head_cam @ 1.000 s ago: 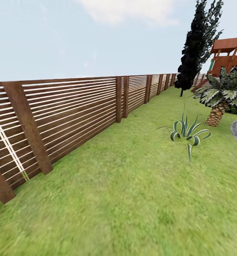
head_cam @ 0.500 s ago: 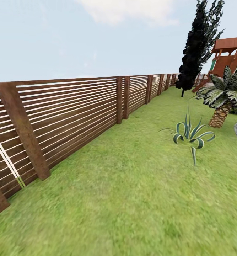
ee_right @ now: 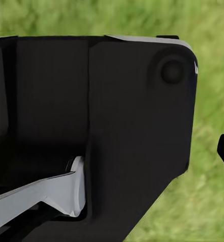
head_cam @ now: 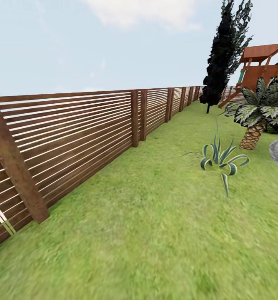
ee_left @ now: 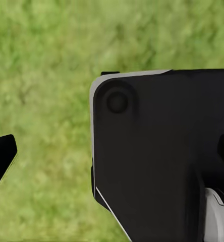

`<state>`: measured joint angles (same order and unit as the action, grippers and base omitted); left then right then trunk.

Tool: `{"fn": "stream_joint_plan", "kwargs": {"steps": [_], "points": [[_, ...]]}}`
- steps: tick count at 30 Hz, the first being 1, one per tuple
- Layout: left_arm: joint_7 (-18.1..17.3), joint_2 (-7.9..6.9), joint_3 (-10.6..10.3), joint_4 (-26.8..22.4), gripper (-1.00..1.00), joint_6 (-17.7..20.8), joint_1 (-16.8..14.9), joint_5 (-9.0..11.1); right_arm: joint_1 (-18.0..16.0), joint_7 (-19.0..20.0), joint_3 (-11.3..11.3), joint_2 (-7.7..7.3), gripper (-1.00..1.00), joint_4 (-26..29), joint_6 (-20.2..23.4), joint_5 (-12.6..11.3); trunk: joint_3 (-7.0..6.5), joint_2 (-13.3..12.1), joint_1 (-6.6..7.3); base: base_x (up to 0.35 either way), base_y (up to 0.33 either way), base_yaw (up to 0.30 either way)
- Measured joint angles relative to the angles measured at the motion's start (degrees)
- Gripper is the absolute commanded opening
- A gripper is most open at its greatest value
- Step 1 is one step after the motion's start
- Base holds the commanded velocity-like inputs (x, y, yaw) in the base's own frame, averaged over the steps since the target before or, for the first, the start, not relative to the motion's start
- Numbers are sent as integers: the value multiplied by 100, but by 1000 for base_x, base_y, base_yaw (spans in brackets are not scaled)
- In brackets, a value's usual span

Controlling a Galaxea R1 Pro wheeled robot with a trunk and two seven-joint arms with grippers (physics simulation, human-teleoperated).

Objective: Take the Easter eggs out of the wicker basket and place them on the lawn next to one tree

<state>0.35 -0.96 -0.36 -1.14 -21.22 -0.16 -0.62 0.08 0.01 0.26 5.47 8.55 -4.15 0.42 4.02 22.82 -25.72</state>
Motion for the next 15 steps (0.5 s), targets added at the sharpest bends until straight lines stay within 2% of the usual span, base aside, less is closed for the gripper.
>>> {"fn": "stream_joint_plan", "kwargs": {"steps": [15], "points": [[2, 0, -2, 0, 100, -33, 0, 0, 0, 0, -1, 6, 100, 0, -2, -1, 0, 0, 0, 322, 71, -4]]}}
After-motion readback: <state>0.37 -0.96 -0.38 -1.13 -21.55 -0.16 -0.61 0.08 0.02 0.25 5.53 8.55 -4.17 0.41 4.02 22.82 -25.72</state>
